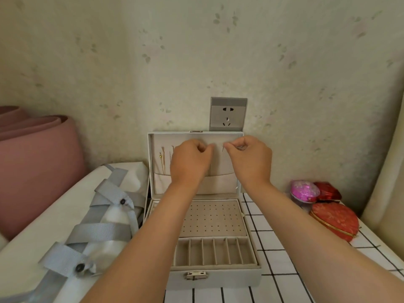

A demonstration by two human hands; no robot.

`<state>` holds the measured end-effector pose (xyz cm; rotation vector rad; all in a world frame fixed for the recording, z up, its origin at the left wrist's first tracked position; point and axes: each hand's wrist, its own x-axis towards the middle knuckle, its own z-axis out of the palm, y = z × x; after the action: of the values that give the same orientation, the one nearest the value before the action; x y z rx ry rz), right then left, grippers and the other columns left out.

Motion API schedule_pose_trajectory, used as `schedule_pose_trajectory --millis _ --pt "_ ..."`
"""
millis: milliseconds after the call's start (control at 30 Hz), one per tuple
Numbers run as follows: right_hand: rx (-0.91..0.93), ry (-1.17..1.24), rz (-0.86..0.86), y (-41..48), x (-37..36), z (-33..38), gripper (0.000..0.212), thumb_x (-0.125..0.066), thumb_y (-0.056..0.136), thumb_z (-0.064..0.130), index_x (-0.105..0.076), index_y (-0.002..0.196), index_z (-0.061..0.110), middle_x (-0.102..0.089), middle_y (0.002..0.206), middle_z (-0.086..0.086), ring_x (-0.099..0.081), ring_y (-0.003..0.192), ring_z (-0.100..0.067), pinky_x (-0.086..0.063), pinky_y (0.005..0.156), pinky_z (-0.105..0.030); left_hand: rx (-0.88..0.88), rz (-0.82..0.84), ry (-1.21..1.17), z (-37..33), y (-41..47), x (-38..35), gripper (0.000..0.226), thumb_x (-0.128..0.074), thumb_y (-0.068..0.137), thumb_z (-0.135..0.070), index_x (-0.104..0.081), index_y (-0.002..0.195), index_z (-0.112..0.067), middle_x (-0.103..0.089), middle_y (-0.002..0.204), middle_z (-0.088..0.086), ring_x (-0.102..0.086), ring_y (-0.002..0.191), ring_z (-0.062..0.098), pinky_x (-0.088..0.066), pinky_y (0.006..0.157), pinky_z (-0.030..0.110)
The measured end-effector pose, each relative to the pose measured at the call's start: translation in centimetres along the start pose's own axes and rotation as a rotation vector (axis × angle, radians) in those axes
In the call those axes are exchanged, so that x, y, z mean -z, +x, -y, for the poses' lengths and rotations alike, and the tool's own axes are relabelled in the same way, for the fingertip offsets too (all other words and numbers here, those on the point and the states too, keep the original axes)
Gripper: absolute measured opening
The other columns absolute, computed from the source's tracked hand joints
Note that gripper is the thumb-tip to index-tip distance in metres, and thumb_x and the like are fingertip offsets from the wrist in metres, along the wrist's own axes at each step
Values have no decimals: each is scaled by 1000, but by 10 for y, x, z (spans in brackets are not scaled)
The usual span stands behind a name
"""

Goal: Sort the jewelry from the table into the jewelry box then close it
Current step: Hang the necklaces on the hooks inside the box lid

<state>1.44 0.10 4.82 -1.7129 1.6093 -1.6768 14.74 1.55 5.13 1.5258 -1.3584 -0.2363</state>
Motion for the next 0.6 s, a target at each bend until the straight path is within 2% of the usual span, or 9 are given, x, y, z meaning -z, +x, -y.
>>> schedule_pose_trajectory --millis 133,233,267,367,467,600 --pt "-32 -63 -41 -1 -3 0 19 -75 85 37 -65 71 28 -61 69 20 -59 71 1 -44 64 -21 -7 -13 -7 2 1 -4 47 -63 86 -44 -55 57 -9 -59 56 6 -58 59 22 -50 59 32" --pt "-56 -130 -49 -3 -3 1 18 -72 86 37 -63 73 28 -57 68 20 -58 71 -5 -40 59 -24 17 14 46 1 1 -6 54 -65 86 -43 -38 47 -16 -38 43 -3 -41 46 18 -33 47 26" --pt "-57 -150 -44 -4 -3 2 18 -71 87 37 -63 73 28 -57 67 19 -58 71 -6 -39 57 -23 32 26 50 1 0 -7 54 -65 86 -42 -36 47 -18 -36 42 -5 -39 46 17 -29 47 25" --pt "-65 -242 19 -4 -4 2 15 -68 87 31 -63 74 26 -61 71 16 -58 72 -10 -37 54 -22 81 49 61 3 -1 -9 51 -65 86 -42 -38 49 -18 -41 45 -5 -44 49 17 -30 49 24" --pt "-70 -300 102 -7 -3 -3 14 -67 88 31 -64 75 26 -66 77 12 -62 75 -14 -44 59 -25 80 104 90 5 -1 -7 48 -65 85 -38 -41 50 -18 -44 49 -3 -49 54 19 -35 50 25" --pt "-22 -324 215 -11 3 -6 31 -65 90 32 -59 62 21 -62 63 7 -59 63 -14 -43 53 -26 49 325 64 7 1 -3 41 -63 88 -38 -52 57 -14 -53 56 0 -52 56 16 -45 58 30"
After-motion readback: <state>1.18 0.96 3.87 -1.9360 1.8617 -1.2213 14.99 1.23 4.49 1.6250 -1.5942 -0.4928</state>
